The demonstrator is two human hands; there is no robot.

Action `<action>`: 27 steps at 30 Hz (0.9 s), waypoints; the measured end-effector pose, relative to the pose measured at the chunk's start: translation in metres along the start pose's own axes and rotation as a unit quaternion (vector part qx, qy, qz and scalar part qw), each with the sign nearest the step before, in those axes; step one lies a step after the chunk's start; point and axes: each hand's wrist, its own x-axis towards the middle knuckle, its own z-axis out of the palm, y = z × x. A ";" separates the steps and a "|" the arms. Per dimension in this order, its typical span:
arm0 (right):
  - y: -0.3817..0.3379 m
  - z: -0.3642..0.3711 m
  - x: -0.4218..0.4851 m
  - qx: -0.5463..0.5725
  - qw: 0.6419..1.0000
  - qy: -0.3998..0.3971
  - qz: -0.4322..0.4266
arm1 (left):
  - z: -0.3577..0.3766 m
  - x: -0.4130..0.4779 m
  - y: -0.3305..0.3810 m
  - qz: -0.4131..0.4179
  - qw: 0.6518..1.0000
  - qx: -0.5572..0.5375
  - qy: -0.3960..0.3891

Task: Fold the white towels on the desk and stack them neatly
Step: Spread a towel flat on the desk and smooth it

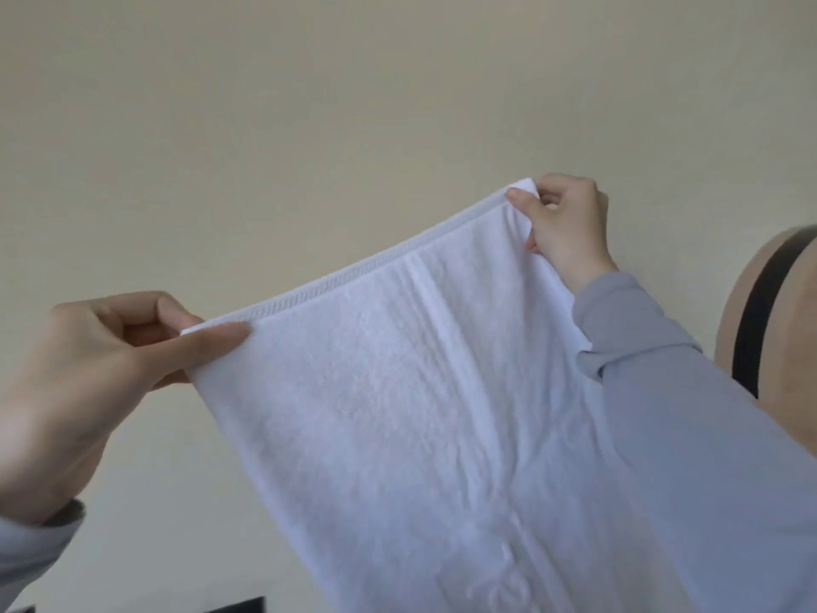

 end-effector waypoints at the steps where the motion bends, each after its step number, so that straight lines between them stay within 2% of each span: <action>1: 0.005 0.018 -0.012 -0.024 0.999 -0.024 -0.007 | -0.004 -0.019 -0.013 -0.026 1.000 0.009 -0.005; 5: 0.048 0.100 -0.104 -0.062 0.978 -0.196 0.029 | -0.007 -0.114 -0.069 -0.156 0.987 0.033 -0.002; 8: 0.081 0.165 -0.218 -0.051 0.934 -0.345 0.079 | -0.017 -0.194 -0.116 -0.279 0.960 0.040 0.008; 10: 0.094 0.203 -0.306 -0.040 0.895 -0.428 0.121 | -0.033 -0.250 -0.154 -0.373 0.926 0.056 0.027; 14: 0.087 0.263 -0.481 -0.038 0.806 -0.558 0.195 | -0.088 -0.355 -0.225 -0.537 0.832 0.100 0.097; 17: 0.059 0.299 -0.581 -0.028 0.757 -0.621 0.203 | -0.136 -0.417 -0.268 -0.619 0.757 0.127 0.166; 20: 0.024 0.335 -0.648 -0.015 0.733 -0.656 0.176 | -0.180 -0.466 -0.300 -0.667 0.696 0.137 0.229; 24: -0.004 0.375 -0.701 -0.018 0.715 -0.686 0.131 | -0.205 -0.510 -0.324 -0.719 0.649 0.130 0.212; 27: -0.006 0.393 -0.729 -0.024 0.695 -0.707 0.128 | -0.210 -0.521 -0.332 -0.743 0.614 0.215 0.158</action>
